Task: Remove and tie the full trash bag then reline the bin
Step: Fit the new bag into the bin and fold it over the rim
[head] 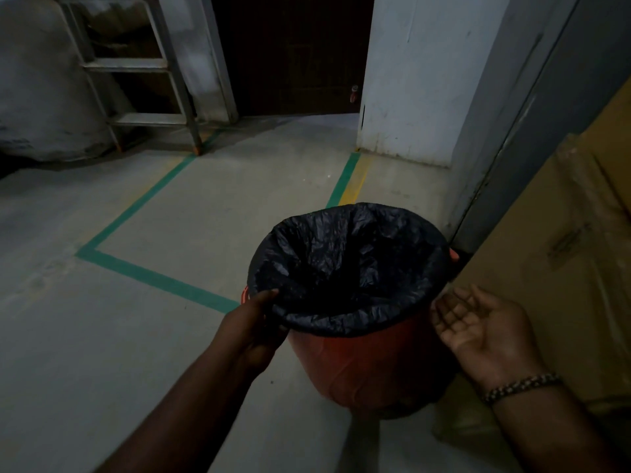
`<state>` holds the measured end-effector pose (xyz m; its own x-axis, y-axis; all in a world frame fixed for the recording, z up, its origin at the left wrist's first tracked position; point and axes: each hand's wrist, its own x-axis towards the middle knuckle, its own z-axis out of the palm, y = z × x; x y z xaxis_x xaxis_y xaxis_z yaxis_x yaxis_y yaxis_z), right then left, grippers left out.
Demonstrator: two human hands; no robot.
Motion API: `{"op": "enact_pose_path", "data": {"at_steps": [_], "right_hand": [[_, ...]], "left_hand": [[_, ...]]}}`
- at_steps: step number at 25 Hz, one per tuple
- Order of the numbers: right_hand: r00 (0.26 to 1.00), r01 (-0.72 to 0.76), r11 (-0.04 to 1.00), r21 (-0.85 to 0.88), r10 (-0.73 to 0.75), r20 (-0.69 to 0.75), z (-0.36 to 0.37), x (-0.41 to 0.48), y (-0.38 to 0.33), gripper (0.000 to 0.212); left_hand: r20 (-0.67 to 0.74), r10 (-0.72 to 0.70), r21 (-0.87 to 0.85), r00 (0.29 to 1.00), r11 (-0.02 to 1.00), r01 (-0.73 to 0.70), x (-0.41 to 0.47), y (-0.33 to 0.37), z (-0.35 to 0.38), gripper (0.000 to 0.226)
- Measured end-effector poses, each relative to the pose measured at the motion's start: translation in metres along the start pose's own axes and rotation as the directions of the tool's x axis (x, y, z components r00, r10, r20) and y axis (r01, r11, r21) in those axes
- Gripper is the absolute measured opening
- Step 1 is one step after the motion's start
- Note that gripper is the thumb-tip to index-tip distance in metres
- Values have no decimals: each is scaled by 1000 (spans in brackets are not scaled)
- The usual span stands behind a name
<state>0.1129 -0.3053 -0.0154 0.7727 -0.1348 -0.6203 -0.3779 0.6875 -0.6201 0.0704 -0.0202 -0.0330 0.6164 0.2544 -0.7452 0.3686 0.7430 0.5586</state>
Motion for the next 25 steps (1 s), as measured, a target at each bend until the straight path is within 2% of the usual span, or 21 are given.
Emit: {"op": "enact_pose_path", "data": {"at_steps": [3, 7, 14, 20, 25], "right_hand": [[1000, -23, 998, -60, 24, 2, 10, -16, 7, 23], [994, -73, 997, 34, 69, 89, 28, -44, 23, 29], [974, -156, 974, 166, 124, 189, 37, -69, 50, 32], [979, -163, 971, 173, 139, 147, 42, -76, 69, 28], [985, -131, 980, 147, 112, 131, 45, -70, 70, 35]], "left_hand": [[15, 14, -38, 1000, 999, -13, -5, -7, 8, 12], [44, 42, -30, 998, 999, -41, -10, -15, 16, 10], [57, 104, -174, 993, 980, -93, -22, -32, 24, 13], [47, 123, -254, 991, 961, -108, -33, -48, 30, 16], [57, 126, -177, 990, 978, -114, -36, -51, 28, 20]]}}
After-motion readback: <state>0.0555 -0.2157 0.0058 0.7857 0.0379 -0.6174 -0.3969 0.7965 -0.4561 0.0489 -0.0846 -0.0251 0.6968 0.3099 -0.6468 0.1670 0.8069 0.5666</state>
